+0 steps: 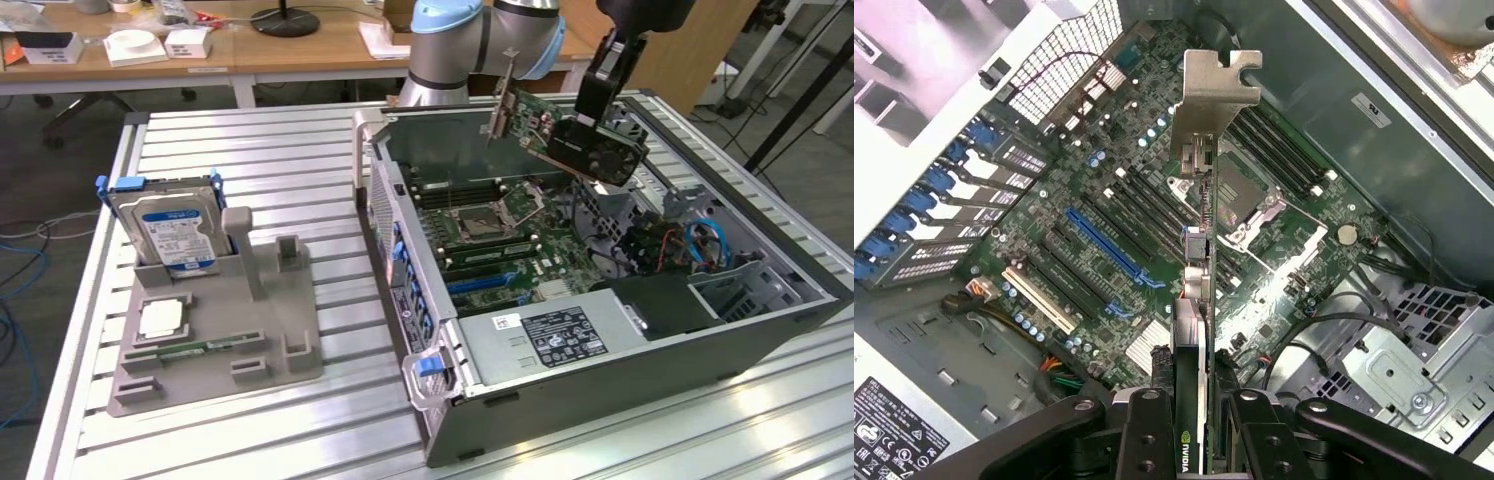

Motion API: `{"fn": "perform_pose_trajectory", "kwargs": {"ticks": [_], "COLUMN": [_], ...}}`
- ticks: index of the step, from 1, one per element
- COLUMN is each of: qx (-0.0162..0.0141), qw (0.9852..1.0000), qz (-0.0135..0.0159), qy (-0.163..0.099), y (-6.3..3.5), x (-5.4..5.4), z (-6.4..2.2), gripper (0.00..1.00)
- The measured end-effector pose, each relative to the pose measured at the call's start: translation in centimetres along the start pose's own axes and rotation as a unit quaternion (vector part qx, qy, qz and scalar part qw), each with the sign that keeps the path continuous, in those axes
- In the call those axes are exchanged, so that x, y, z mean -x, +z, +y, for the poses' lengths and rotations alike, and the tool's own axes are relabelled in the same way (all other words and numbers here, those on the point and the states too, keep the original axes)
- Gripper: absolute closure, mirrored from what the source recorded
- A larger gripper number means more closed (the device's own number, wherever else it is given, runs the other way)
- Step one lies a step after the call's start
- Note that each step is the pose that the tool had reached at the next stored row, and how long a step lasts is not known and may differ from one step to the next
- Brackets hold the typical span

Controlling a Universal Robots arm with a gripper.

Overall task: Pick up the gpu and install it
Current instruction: 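Insert the gpu into the slot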

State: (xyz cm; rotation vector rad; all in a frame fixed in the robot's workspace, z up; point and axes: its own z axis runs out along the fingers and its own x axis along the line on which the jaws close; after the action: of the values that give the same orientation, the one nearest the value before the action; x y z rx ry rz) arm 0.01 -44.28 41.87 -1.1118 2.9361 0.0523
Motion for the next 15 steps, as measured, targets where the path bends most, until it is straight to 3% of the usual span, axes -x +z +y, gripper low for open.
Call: {"fn": "perform_pose_trajectory", "kwargs": {"ticks": [9,15], "qx": [0.0003,0.0007], "qw": [0.9997,0.9985], "qz": [0.0008,0.0017], "qy": [-0.026,-0.055], "y": [0.00,0.00], "x": [0.00,0.00], "z": [0.00,0.00], "gripper": [0.74,0.74]}}
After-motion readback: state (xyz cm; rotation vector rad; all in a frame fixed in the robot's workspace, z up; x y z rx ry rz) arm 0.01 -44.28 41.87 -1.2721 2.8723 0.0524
